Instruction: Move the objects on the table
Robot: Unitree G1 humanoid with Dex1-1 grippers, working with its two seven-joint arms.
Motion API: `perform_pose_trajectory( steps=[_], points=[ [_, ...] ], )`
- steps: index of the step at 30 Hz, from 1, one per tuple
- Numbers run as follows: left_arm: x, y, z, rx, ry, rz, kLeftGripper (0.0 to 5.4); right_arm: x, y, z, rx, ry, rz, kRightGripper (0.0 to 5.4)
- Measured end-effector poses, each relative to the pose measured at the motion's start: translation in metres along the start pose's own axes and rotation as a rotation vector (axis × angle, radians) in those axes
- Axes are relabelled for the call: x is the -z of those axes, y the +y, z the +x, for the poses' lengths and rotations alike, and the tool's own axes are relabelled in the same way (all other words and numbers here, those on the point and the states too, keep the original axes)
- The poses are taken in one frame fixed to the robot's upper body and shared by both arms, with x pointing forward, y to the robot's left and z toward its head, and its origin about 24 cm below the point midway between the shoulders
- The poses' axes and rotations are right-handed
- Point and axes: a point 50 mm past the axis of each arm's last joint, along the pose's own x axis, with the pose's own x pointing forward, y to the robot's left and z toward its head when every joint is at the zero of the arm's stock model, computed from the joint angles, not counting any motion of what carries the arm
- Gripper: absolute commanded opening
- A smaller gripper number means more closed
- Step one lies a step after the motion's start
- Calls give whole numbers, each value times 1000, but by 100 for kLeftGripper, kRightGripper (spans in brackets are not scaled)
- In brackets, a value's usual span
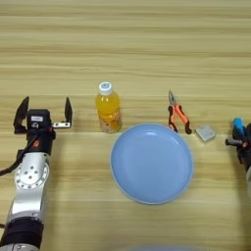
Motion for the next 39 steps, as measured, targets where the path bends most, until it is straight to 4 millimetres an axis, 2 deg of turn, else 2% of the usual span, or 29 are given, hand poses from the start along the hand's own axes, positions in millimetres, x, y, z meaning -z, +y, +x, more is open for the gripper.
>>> perform_pose_trajectory(
  steps=[12,14,19,22,39],
  points=[
    [0,0,0,0,-1,0,540,-14,13,-6,-79,-102,-11,77],
    [0,0,0,1,-1,0,540,-16,21,-9,-132,-121,-9,77],
    [0,0,0,1,-1,1,540,-21,58,-24,-339,-183,3,77],
    [0,0,0,1,1,1,540,-20,73,-32,-432,-190,-2,77],
    [0,-2,0,-2,5,-2,540,-3,117,-61,-773,-112,-21,77]
  ],
)
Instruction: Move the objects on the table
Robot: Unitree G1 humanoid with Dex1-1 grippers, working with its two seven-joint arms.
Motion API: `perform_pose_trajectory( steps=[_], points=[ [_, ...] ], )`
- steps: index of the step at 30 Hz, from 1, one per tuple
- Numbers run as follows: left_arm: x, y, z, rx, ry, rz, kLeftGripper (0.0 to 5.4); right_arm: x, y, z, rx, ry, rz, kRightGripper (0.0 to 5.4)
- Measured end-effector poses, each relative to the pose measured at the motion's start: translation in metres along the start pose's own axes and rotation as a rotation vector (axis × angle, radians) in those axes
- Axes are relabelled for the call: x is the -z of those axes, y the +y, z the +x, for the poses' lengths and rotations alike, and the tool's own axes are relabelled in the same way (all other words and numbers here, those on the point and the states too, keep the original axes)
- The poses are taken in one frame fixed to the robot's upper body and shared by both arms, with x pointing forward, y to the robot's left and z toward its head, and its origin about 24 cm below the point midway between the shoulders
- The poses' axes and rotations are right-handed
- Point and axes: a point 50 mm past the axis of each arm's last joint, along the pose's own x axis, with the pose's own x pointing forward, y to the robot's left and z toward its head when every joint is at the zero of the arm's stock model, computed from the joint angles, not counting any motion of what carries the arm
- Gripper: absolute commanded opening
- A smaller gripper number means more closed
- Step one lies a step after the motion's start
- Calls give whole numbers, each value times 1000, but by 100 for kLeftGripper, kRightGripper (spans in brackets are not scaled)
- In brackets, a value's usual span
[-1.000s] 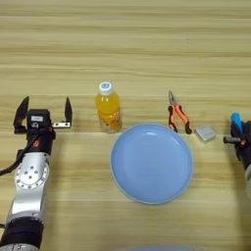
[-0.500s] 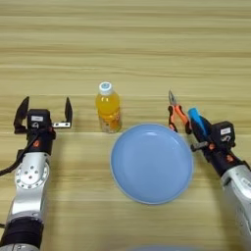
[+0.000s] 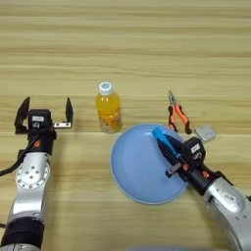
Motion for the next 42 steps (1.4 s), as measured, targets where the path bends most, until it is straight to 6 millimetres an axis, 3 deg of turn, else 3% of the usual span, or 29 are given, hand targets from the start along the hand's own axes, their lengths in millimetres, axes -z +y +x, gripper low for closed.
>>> perform_pose_trajectory(
  steps=[6,16,31,42],
  points=[
    [0,-4,0,4,1,-7,540,7,16,0,-106,45,17,77],
    [1,-5,0,2,2,-10,540,16,19,-2,-132,119,-3,77],
    [1,-5,0,-2,3,-10,540,18,19,-2,-136,126,-18,280],
    [1,-5,0,-5,3,-9,540,-12,1,-3,-13,-92,2,425]
  ],
)
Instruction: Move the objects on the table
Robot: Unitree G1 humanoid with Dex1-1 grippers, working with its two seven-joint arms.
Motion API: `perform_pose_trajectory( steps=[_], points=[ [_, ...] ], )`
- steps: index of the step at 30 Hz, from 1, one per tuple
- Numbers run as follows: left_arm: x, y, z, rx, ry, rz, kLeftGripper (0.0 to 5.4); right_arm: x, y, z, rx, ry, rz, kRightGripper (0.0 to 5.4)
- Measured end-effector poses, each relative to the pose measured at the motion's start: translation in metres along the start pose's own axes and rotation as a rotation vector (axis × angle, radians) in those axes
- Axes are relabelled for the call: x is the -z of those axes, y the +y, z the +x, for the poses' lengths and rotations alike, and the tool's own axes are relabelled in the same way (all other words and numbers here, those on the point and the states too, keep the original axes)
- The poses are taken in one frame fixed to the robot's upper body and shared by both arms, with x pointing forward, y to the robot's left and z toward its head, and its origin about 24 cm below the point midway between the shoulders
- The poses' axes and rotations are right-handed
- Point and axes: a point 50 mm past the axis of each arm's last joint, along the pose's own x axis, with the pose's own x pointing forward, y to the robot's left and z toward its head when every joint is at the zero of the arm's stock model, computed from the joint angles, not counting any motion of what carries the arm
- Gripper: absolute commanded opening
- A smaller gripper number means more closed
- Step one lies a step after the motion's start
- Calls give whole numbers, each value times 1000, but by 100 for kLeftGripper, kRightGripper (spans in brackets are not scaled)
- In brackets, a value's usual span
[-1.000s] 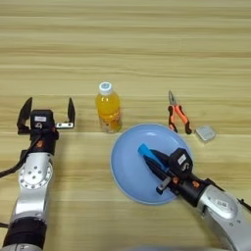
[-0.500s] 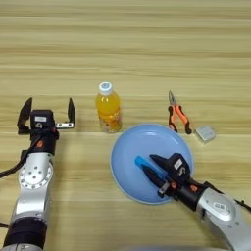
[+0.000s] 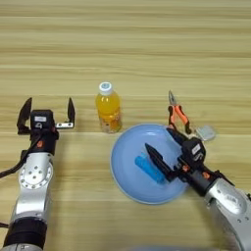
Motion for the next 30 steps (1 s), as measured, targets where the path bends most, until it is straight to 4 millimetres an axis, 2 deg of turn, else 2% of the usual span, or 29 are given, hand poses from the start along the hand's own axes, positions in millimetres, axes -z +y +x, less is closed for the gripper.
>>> perform_pose_trajectory(
  steps=[2,5,9,13,19,30],
  points=[
    [0,0,0,0,0,0,540,-4,-11,-1,65,-25,-17,453],
    [0,-1,0,1,0,-1,540,-13,-39,0,200,-62,-82,490],
    [0,-1,0,1,1,-2,540,-15,-69,-5,322,-43,-146,538],
    [-1,-1,0,2,-5,-3,540,-15,-95,-9,406,-11,-190,538],
    [-3,-2,0,2,-13,-4,540,-2,-111,-14,434,82,-220,538],
    [-3,-2,-1,5,-3,-4,540,16,-114,-15,404,194,-154,538]
  ],
)
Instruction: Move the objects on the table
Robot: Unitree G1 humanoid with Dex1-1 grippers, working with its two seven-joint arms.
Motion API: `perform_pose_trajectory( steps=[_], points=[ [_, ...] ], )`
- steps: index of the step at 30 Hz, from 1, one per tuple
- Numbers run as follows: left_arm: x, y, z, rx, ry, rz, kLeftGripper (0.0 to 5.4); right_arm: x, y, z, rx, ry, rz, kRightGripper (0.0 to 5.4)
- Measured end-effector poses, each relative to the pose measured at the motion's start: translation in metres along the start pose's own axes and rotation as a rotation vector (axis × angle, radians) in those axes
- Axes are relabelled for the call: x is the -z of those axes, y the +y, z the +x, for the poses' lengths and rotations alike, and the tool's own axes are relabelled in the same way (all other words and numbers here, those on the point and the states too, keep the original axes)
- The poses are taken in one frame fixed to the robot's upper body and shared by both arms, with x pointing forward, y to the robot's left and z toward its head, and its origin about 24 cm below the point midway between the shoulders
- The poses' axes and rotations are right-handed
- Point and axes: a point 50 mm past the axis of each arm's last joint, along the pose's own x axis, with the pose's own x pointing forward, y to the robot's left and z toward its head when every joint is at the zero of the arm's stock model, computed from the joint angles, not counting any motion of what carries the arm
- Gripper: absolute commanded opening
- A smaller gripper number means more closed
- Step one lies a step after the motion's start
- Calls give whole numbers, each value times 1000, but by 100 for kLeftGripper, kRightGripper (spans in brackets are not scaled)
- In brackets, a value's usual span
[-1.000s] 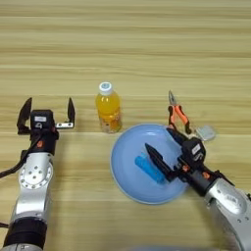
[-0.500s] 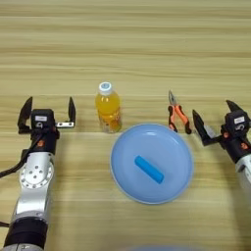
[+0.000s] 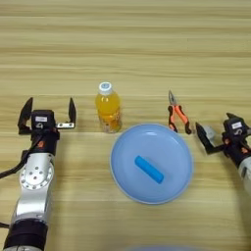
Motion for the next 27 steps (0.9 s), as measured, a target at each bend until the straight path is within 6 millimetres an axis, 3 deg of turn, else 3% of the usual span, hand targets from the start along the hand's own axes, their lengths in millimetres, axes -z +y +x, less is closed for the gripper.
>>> perform_pose_trajectory(
  steps=[27],
  points=[
    [0,0,0,1,0,1,540,17,6,0,-39,131,4,538]
  ],
)
